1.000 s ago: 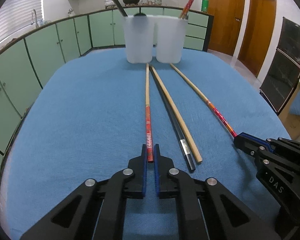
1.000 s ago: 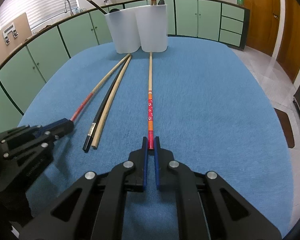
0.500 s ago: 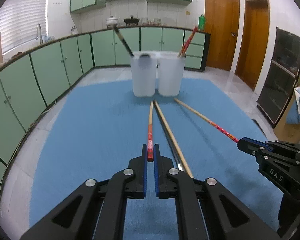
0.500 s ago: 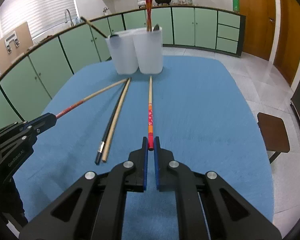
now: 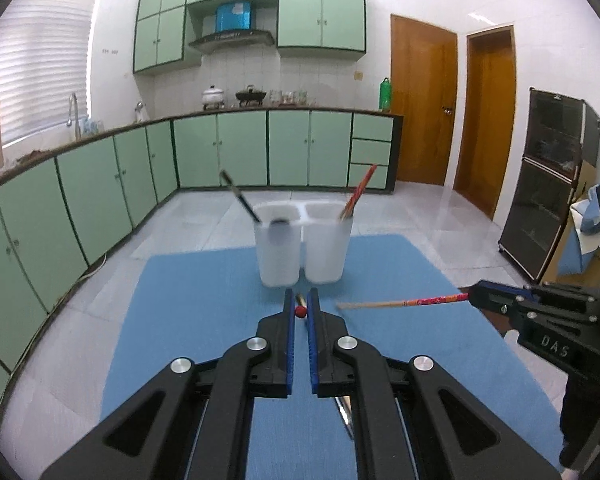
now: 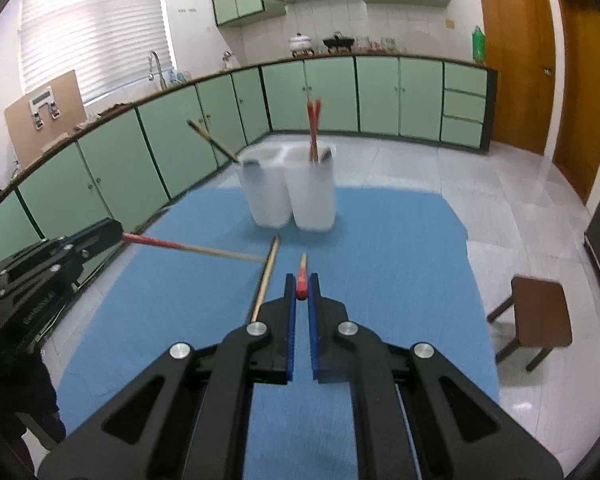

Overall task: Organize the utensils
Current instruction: 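Lift both red chopsticks and lower them into the white holder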

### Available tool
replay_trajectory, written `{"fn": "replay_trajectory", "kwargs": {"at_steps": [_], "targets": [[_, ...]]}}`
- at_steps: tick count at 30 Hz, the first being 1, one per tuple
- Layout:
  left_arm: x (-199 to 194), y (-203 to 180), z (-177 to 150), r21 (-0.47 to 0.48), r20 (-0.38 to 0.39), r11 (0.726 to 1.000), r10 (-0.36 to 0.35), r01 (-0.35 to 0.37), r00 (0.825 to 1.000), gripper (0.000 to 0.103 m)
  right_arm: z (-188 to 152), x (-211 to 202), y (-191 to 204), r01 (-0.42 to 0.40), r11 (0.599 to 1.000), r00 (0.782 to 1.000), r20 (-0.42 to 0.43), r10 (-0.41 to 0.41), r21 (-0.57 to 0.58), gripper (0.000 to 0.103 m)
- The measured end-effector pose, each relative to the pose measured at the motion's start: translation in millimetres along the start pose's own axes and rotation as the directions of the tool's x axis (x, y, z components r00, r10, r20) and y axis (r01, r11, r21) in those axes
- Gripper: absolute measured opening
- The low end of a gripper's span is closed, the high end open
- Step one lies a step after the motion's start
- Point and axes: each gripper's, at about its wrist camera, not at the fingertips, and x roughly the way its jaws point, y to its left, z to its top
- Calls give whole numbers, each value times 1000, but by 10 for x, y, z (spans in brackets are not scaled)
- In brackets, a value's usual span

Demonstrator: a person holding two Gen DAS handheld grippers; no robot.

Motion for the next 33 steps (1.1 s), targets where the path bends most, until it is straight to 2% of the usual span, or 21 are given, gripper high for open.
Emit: {"fn": "replay_trajectory", "kwargs": {"at_steps": [6, 14, 22, 26, 29, 33], "targets": [[55, 22, 244, 20, 30, 1000, -13, 12, 999, 6, 383, -37, 47, -57, 998, 998, 10, 57, -35, 5], [133, 83, 424, 24, 40, 999, -33, 32, 999, 6, 808, -30, 122, -91, 992, 995, 19, 93, -90, 5], [107, 242, 749, 12, 102, 999, -48, 47, 994, 6, 1325, -166, 124, -118, 986, 988, 84, 128, -115, 5], [36, 248, 1049, 21, 175, 999, -38, 35, 984, 6, 1686, -274, 107, -108, 987, 978, 166, 127, -116, 5], [17, 289, 1332, 9, 241, 1000, -31, 29, 970, 6, 1945, -307, 56, -97, 990, 968, 221, 117, -98, 5], [125, 296, 1603, 14, 288, 1000, -22, 19, 957, 6, 2181, -240, -55, -48, 996, 959, 274, 68, -81, 5]]}}
